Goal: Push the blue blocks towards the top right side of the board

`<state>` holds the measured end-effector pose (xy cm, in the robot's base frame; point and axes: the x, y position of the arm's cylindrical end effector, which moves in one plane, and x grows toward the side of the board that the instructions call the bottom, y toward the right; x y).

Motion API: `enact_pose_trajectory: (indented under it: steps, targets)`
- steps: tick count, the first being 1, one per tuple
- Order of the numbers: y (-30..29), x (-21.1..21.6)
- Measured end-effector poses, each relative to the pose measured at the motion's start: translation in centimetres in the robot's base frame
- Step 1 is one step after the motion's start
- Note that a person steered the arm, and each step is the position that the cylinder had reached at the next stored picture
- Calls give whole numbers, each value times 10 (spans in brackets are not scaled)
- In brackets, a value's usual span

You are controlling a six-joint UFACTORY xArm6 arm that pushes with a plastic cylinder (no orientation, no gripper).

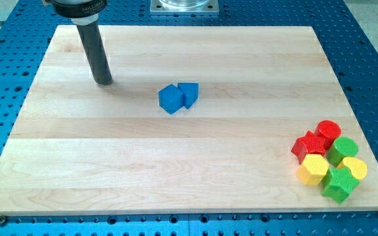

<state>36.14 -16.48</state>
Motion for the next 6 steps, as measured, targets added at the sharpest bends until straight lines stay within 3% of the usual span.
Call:
enact_pose_trajectory:
  steps: [6]
  targets:
    - [-4,-31]
